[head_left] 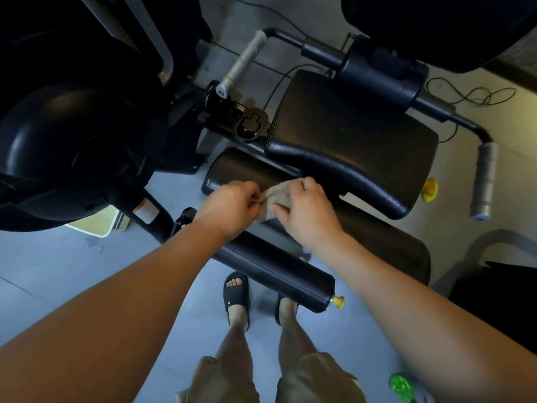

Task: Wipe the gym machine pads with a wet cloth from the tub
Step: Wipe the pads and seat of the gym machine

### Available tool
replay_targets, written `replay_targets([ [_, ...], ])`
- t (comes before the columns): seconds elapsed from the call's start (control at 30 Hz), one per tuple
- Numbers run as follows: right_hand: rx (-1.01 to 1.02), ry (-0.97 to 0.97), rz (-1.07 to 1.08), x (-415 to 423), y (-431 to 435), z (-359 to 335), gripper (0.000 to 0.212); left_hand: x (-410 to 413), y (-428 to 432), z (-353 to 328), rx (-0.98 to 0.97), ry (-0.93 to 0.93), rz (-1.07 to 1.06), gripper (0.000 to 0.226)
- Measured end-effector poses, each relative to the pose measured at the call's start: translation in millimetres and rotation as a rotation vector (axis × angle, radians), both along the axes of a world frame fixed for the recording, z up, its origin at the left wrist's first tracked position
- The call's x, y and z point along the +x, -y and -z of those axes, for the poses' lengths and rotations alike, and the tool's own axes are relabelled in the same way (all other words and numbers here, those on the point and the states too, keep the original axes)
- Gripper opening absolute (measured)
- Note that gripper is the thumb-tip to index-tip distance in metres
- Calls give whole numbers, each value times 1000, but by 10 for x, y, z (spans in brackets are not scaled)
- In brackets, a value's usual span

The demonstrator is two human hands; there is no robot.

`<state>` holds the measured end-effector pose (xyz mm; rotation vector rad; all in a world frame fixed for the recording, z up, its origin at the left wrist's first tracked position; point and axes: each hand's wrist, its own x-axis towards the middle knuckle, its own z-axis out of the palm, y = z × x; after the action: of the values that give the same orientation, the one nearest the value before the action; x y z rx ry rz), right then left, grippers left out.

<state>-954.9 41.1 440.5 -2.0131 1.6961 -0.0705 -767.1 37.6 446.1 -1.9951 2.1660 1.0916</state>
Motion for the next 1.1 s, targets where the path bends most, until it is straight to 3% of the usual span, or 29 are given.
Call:
replay_targets([
  [0.27,79,250,-173,427,376,133,46,347,6,16,-143,163,-110,15],
  [0.37,89,162,-203,460,540,176,50,436,3,30,-301,151,41,31],
  [0.47,174,119,-193,432,611,182,58,466,26,108,-328,70,227,30],
  [0.63,333,78,-282,667,924,225,59,575,198,252,-397,90,60,29],
  [0.8,491,113,-192,905,1240,227,32,612,534,283,-343,133,-39,31],
  [0.97,513,54,-102,911,1226,183,45,523,696,277,-248,233,-3,36],
  [1.1,472,31,-117,775,1124,102,34,451,684,236,-247,216,95,35],
])
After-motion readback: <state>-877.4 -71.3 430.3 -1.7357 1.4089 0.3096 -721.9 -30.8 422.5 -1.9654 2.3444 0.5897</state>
